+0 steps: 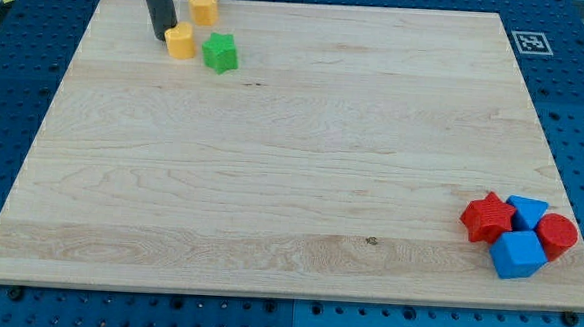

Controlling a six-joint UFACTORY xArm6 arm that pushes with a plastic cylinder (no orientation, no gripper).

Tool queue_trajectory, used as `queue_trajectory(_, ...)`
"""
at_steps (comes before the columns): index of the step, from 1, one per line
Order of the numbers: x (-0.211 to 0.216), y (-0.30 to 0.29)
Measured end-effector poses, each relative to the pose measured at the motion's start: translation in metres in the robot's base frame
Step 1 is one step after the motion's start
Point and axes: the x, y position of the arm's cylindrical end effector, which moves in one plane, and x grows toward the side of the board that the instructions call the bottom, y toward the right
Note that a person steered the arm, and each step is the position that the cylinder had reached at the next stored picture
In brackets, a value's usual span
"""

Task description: Push the yellow heart into the green star

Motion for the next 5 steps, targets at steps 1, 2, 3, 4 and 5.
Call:
queue_trajectory(1,0.006,0.016)
queue_trajectory(2,0.006,0.024)
queue_trajectory(3,0.006,0.029)
queue_trajectory(4,0.008,0.042)
queue_trajectory(5,0.002,0.041)
